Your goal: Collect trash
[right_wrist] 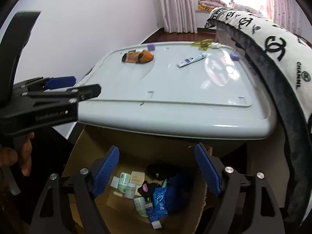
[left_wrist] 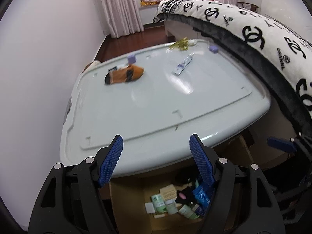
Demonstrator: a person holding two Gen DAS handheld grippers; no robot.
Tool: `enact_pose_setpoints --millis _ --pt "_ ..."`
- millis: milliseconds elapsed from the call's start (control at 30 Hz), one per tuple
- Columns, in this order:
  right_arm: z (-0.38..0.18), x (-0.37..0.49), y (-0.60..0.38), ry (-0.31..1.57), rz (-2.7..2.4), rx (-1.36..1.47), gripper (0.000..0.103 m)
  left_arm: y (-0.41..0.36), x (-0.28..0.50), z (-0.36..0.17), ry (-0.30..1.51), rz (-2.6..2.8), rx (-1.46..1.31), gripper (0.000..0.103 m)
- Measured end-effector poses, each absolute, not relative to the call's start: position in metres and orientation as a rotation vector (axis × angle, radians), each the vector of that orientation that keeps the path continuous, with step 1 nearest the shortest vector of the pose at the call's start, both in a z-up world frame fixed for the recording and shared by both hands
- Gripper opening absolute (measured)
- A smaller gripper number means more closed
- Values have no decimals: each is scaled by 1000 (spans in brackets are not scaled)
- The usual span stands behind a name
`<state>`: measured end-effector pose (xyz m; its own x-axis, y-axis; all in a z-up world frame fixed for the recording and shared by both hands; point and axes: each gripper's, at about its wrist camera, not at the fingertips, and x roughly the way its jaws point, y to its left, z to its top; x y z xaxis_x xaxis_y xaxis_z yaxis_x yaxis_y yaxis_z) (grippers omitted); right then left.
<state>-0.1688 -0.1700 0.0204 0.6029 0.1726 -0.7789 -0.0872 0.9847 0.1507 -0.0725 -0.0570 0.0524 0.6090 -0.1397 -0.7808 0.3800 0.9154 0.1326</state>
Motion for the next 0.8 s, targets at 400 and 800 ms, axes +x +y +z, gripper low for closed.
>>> enact_pose_setpoints --millis 400,800 --pt "52 -188 -219 777 60 202 85 -123 -60 82 787 -360 328 82" --pt "109 -214 -280 553 -129 129 97 -167 -54 99 740 -382 340 82"
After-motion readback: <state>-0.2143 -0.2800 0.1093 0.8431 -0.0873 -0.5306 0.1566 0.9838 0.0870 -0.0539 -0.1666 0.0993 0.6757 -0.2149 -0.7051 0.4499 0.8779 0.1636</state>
